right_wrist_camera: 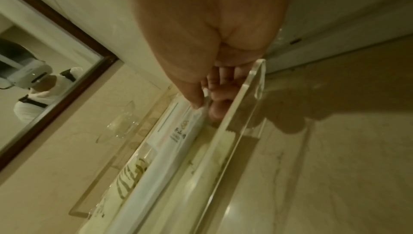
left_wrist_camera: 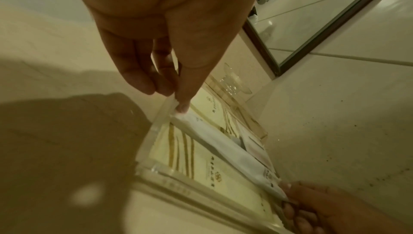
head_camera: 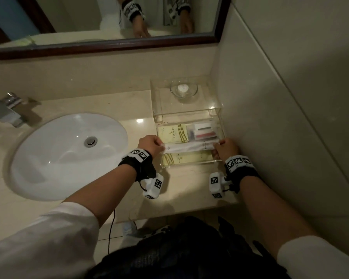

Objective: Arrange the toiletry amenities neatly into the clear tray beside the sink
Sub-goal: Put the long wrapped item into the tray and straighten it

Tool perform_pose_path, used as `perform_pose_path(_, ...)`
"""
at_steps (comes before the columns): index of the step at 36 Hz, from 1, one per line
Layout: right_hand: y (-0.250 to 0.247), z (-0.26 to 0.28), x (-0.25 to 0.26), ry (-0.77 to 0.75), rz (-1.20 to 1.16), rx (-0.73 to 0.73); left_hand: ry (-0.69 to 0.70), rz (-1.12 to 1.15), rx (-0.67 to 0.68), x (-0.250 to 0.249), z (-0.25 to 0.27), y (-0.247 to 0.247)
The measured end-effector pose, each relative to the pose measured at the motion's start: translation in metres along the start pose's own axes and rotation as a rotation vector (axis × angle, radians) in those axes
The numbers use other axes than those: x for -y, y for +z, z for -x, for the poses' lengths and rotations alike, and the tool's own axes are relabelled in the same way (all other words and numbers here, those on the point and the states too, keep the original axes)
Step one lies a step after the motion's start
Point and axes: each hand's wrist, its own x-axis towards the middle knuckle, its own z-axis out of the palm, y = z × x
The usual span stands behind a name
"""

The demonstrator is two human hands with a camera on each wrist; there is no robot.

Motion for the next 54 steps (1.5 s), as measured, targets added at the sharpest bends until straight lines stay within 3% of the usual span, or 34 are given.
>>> perform_pose_path(10, 0.003, -0.005, 0.003, 0.001, 0.099, -0.086, 0.075, -0.061, -0.024, 0.005, -0.002, 0.004)
perform_pose_path(18, 0.002, -0.002, 0.003, -0.018, 0.124, -0.089, 0.058, -0.06, -0.033, 0.005, -0.003, 0.006)
perform_pose_path(42, 0.003, 0.003, 0.004, -0.045, 0.069, -0.153, 0.129, -0.242, -0.055, 0.009, -0.006, 0.008)
perform_pose_path(54, 0.003, 0.0, 0.003, -0.032, 0.083, -0.133, 0.174, -0.288, 0.017, 0.014, -0.006, -0.001)
